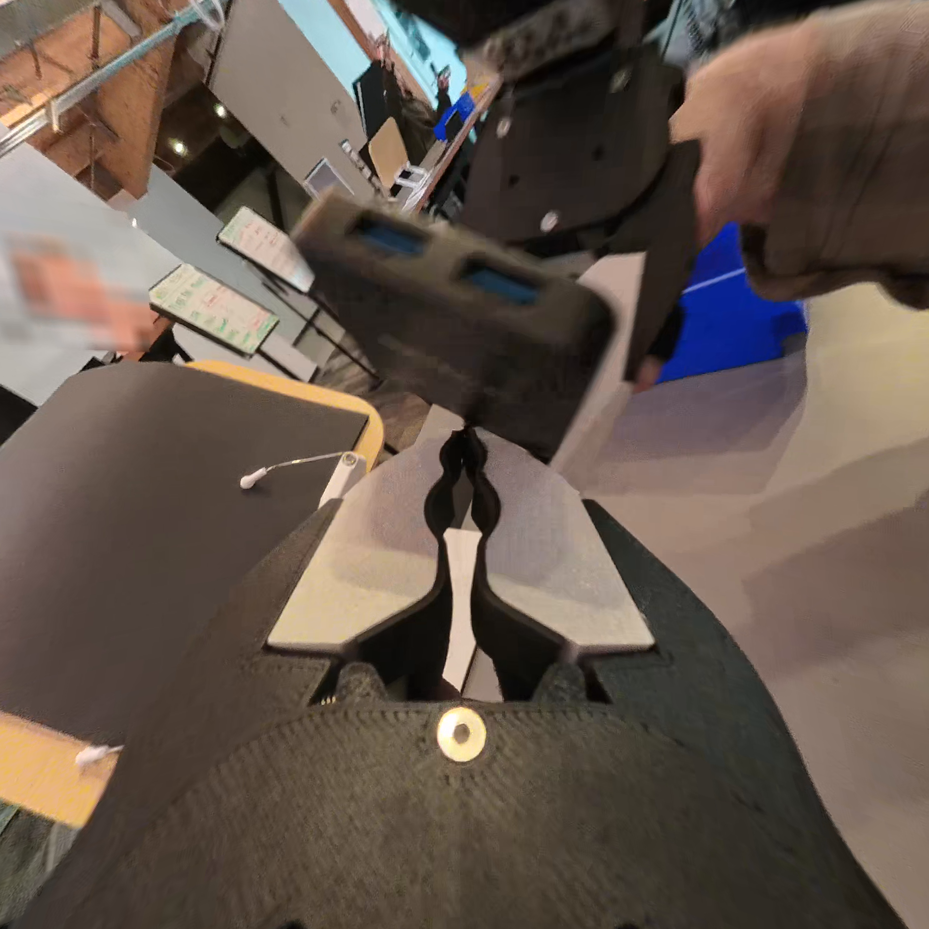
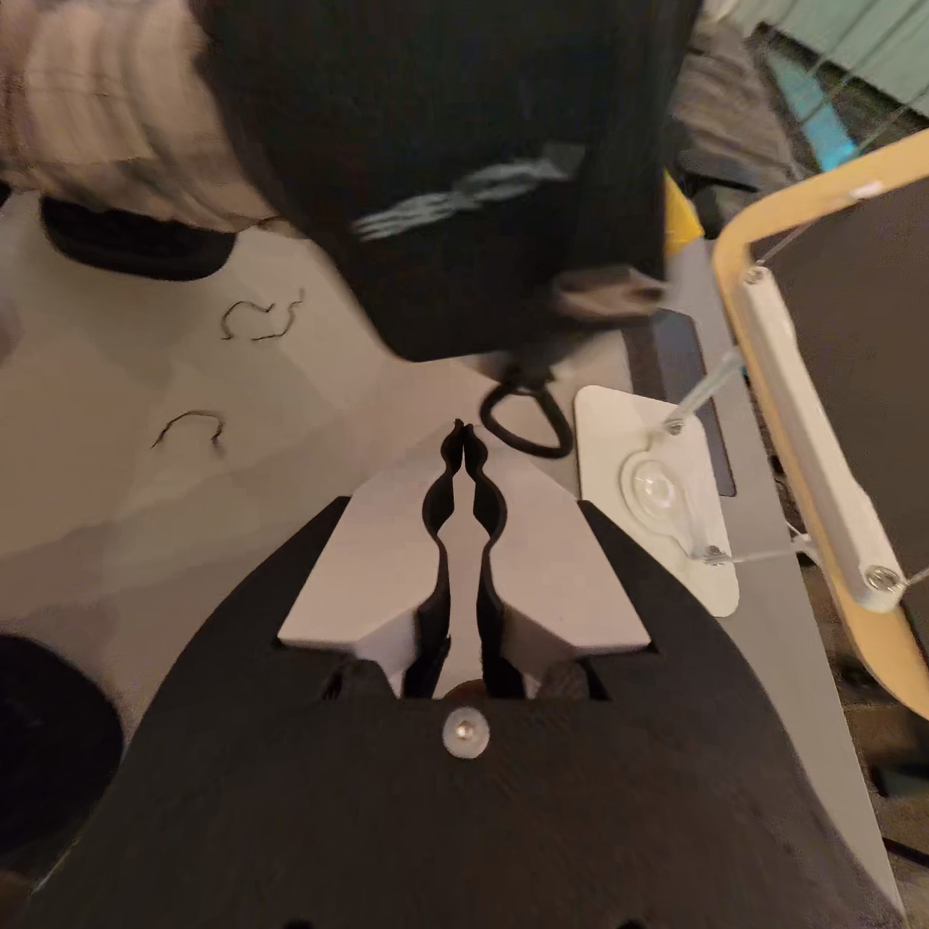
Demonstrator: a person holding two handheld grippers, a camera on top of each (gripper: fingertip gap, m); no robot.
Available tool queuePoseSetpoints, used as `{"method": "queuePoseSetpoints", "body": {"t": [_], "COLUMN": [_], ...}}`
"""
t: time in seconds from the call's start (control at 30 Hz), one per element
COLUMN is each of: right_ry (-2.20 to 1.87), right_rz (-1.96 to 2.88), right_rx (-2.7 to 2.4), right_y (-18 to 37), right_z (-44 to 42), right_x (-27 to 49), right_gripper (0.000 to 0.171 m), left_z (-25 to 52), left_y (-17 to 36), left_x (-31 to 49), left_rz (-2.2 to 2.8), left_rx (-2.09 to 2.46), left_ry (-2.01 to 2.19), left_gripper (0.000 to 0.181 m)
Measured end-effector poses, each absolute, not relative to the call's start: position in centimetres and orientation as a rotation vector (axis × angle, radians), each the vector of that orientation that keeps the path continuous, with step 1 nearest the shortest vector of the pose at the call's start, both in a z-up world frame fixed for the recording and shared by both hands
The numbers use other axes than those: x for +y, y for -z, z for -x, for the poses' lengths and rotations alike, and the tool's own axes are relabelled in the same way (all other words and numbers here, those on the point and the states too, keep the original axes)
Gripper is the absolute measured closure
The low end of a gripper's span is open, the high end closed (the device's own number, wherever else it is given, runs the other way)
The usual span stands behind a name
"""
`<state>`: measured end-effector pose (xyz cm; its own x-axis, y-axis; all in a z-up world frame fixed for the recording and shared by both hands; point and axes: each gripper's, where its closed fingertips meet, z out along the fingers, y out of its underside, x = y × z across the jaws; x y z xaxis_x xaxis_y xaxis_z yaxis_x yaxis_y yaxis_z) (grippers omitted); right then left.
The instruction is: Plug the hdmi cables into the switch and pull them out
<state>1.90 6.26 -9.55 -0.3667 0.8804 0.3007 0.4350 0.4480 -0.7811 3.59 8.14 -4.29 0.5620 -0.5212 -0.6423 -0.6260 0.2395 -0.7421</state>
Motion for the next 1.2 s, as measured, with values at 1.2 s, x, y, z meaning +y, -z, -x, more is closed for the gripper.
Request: {"method": "queuePoseSetpoints", "body": {"t": [1.2], "right_ry": [-1.556], "right_rz": [1.167], "right_rx": [-1.528], "right_y": [3.9], "right_z": [-2.4], "right_x": [7.9], "right_gripper": [0.138], "left_z": [-3.9], "left_y": [1.9], "left_x": [5.3], "left_rz": [1.208], "left_rx": [1.135], "left_ry": [-0.045], "left_gripper": [0.18]}}
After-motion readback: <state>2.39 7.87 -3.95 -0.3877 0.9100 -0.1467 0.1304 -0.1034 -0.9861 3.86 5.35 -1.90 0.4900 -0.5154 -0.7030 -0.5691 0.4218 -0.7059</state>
